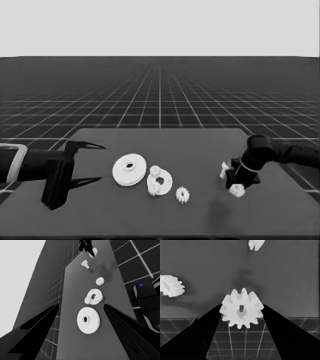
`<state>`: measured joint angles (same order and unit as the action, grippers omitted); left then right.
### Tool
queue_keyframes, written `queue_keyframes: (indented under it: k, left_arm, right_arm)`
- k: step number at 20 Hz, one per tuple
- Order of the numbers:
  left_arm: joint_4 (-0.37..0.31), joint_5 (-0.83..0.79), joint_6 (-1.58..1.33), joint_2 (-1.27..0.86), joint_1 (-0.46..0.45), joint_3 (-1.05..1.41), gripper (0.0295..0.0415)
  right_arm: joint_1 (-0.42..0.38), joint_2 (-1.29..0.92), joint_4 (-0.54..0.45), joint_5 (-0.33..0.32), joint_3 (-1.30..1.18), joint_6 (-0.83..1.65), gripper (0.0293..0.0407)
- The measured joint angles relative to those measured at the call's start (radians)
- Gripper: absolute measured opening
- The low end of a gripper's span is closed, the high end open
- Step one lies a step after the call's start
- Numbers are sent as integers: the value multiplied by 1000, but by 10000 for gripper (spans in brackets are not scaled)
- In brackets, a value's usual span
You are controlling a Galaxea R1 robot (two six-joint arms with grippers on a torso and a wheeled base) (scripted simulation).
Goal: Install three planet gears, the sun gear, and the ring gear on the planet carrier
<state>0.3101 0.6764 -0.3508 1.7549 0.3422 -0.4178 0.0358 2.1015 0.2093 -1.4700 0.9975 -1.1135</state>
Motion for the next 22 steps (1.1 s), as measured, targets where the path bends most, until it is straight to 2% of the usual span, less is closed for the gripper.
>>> queue_keyframes:
  k: [2, 3, 4, 5, 7, 12, 14, 15, 22]
  left_arm:
    - [0, 0, 0, 0, 0, 0, 385]
    - [0, 0, 0, 0, 0, 0, 385]
    - [0, 0, 0, 0, 0, 0, 385]
    - [0, 0, 0, 0, 0, 0, 385]
    - [0, 0, 0, 0, 0, 0, 385]
    - [0, 0, 0, 0, 0, 0, 385]
    - [0, 0, 0, 0, 0, 0, 385]
    - [0, 0, 0, 0, 0, 0, 385]
    - [0, 0, 0, 0, 0, 0, 385]
  right_arm:
    - [-2, 0, -2, -1, 0, 0, 312]
    - [-24, 201, 3, -66, 64, -257, 312]
    - [-36, 462, -8, -86, 169, -349, 312]
    - [-41, 616, -17, -82, 296, -340, 312]
    - [-44, 750, -24, -71, 459, -290, 312]
    - [-43, 813, -28, -64, 557, -251, 312]
    - [60, 830, 71, -33, 617, -214, 312]
    - [83, 836, 91, -24, 637, -203, 312]
    - [111, 845, 117, -9, 666, -187, 312]
